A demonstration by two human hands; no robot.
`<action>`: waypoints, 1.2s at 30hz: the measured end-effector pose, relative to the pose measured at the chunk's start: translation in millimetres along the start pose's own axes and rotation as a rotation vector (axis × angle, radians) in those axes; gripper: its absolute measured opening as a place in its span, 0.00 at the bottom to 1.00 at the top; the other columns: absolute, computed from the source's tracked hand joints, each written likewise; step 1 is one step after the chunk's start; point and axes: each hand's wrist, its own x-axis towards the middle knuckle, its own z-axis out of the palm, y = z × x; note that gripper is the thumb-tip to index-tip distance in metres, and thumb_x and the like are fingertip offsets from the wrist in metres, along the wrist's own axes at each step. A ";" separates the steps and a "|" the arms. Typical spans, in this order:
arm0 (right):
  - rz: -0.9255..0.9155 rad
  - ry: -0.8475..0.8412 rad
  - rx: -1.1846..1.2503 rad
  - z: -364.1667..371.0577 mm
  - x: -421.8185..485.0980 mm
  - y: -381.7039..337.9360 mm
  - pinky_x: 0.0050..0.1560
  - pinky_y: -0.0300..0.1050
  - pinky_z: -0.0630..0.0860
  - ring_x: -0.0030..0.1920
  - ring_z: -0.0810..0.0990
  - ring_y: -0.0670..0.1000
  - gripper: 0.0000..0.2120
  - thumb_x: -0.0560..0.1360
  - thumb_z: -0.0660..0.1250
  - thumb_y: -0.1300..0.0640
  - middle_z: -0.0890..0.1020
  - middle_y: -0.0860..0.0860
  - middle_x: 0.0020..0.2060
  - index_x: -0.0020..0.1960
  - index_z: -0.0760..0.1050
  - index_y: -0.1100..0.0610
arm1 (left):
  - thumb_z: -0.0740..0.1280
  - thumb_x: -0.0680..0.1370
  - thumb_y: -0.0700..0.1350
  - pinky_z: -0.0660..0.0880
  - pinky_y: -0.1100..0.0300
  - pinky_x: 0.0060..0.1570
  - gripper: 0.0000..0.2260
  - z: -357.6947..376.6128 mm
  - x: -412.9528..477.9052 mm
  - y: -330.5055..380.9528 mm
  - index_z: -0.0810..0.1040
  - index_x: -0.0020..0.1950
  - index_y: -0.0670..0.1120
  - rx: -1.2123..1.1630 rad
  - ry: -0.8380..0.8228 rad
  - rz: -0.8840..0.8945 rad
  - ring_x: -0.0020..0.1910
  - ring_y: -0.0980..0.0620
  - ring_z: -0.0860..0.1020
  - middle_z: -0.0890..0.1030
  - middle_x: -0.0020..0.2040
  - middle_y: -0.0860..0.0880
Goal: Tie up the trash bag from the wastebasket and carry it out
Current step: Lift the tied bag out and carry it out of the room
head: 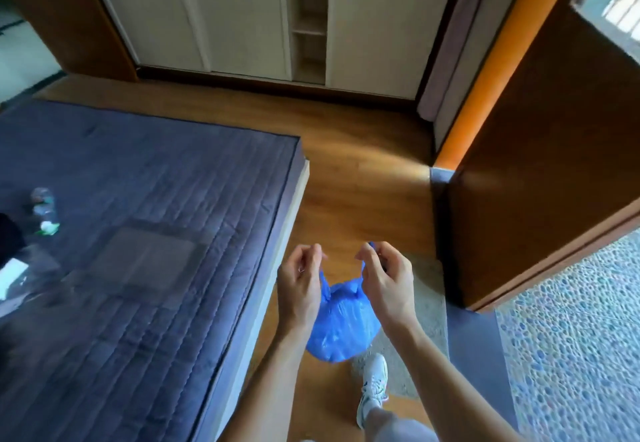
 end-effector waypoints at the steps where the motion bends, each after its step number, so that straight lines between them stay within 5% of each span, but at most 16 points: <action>1: 0.002 0.018 0.008 -4.7 11.0 2.4 0.29 0.49 0.67 0.25 0.66 0.49 0.14 0.76 0.65 0.57 0.69 0.48 0.22 0.32 0.73 0.58 | 0.64 0.78 0.50 0.67 0.52 0.35 0.13 10.6 7.4 0.3 0.75 0.34 0.48 0.005 -0.015 0.008 0.31 0.53 0.70 0.73 0.28 0.56; 8: -0.072 0.054 0.019 -25.0 116.8 13.9 0.28 0.47 0.62 0.28 0.63 0.48 0.20 0.77 0.65 0.57 0.65 0.51 0.25 0.30 0.62 0.56 | 0.64 0.80 0.48 0.67 0.54 0.36 0.14 94.7 82.7 6.1 0.74 0.34 0.48 0.034 -0.077 0.034 0.32 0.56 0.70 0.73 0.29 0.56; 12: -0.102 -0.010 -0.010 -33.8 194.7 16.0 0.28 0.54 0.65 0.28 0.64 0.50 0.21 0.77 0.63 0.52 0.67 0.54 0.25 0.34 0.65 0.65 | 0.64 0.81 0.46 0.67 0.53 0.36 0.14 148.9 131.3 17.8 0.75 0.34 0.49 0.053 -0.081 0.016 0.32 0.56 0.70 0.72 0.30 0.53; 19: -0.008 0.038 -0.087 -41.4 307.0 7.4 0.30 0.47 0.63 0.29 0.62 0.49 0.21 0.78 0.63 0.50 0.65 0.48 0.25 0.31 0.60 0.55 | 0.64 0.79 0.50 0.72 0.52 0.39 0.12 218.2 211.3 28.3 0.77 0.36 0.49 0.087 -0.021 -0.001 0.36 0.54 0.76 0.79 0.33 0.56; 26: 0.023 -0.019 -0.013 -24.6 389.6 19.2 0.28 0.58 0.69 0.28 0.65 0.52 0.22 0.78 0.61 0.46 0.67 0.52 0.26 0.36 0.65 0.63 | 0.63 0.76 0.55 0.71 0.49 0.39 0.12 249.9 287.8 25.7 0.77 0.36 0.49 0.084 0.015 -0.033 0.35 0.52 0.75 0.77 0.31 0.55; 36: 0.059 -0.001 -0.036 44.1 524.7 14.0 0.29 0.58 0.69 0.29 0.65 0.51 0.21 0.79 0.62 0.50 0.68 0.54 0.26 0.35 0.64 0.64 | 0.64 0.80 0.48 0.71 0.52 0.41 0.13 290.7 455.1 17.1 0.77 0.37 0.48 0.041 -0.045 -0.097 0.38 0.53 0.76 0.76 0.32 0.56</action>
